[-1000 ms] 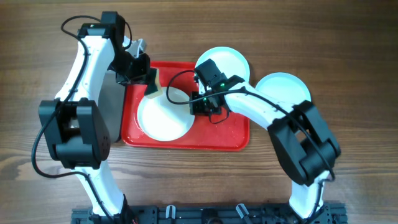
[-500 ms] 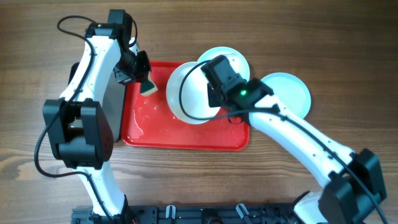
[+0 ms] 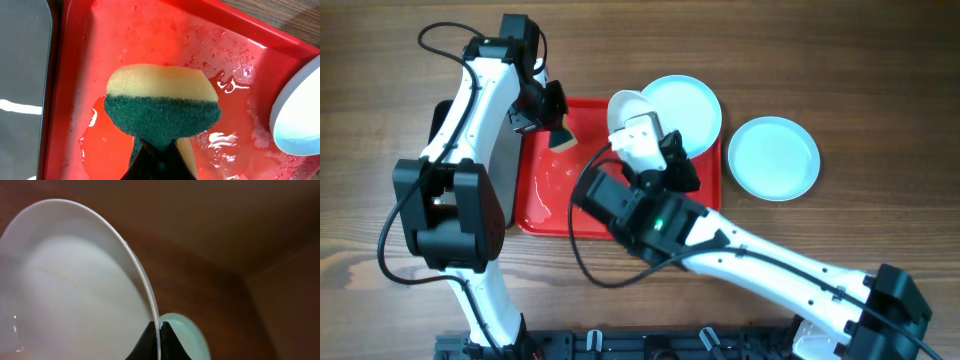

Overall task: Clean dirty plates on tray and stack at the side
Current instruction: 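Carry the plate right and stack it on the cleaned plate, release, then move the right gripper to the rim of the last plate on the tray, then drag the last plate toward the tray center with the right gripper, then lower the sponge onto the held plate and scrub with the left gripper, then keep scrubbing the plate with the sponge in the left gripper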

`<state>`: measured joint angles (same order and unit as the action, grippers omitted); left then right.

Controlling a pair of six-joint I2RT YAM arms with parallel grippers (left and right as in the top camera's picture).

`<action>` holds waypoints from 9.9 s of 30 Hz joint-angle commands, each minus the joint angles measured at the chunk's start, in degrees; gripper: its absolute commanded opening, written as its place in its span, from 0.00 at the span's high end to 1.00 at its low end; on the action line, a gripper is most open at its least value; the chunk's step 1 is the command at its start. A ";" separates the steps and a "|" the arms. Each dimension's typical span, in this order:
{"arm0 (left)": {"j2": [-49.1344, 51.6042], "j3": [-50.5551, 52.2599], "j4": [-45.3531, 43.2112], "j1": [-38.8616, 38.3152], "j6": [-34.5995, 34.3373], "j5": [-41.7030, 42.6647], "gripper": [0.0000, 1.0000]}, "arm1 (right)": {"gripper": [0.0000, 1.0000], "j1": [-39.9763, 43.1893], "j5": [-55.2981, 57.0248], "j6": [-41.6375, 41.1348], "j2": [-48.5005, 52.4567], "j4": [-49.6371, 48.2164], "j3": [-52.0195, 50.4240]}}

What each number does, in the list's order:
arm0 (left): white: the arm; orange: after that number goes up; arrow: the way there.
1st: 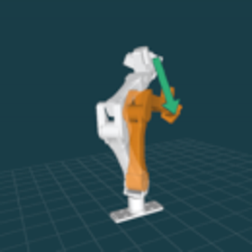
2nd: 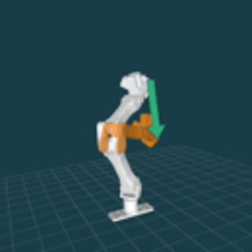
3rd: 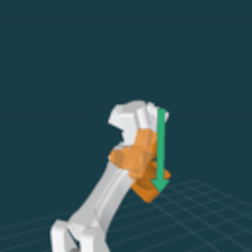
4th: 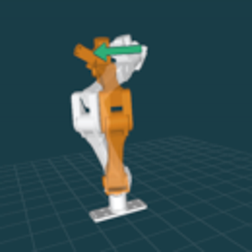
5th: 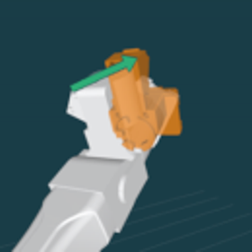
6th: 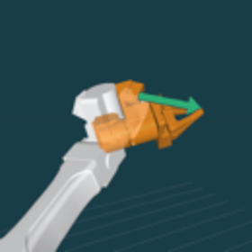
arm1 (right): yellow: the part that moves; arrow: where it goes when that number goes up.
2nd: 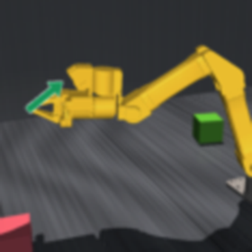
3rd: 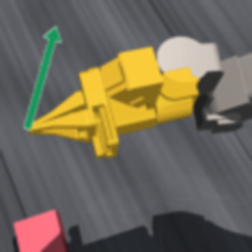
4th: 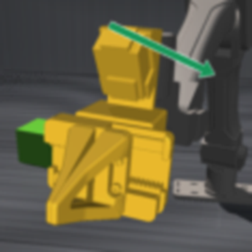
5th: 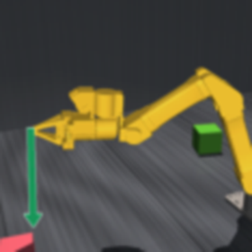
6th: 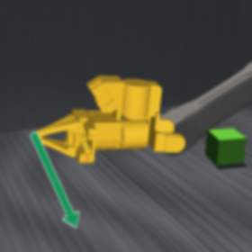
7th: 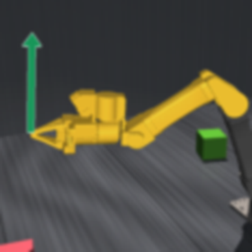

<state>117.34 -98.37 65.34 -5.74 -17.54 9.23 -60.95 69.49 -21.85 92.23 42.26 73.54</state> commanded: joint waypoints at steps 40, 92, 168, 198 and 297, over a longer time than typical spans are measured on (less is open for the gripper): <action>0.13 -0.09 0.04 -0.28 -0.98 -0.37 0.96 | 0.96 39.19 -77.13 -0.59 -6.91 2.82 0.11; 0.13 -0.09 0.00 -0.55 -0.98 -0.37 0.96 | 0.72 45.48 -76.52 -20.35 7.19 -22.16 -14.29; 0.13 -0.09 -0.50 -0.55 -0.96 -0.35 0.96 | 0.96 30.82 -86.40 -12.07 28.89 -4.13 10.08; 0.13 21.40 -19.47 -12.02 9.20 6.60 0.96 | 0.96 30.58 -86.29 -12.68 32.57 -8.20 10.01; 0.13 21.44 -26.97 -6.80 -8.66 -21.97 0.96 | 0.96 30.58 -87.54 -11.08 32.57 -8.59 10.01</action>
<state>115.90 -77.91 35.11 -17.72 -21.52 -0.32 -29.69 -17.98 -33.19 122.72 32.71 83.64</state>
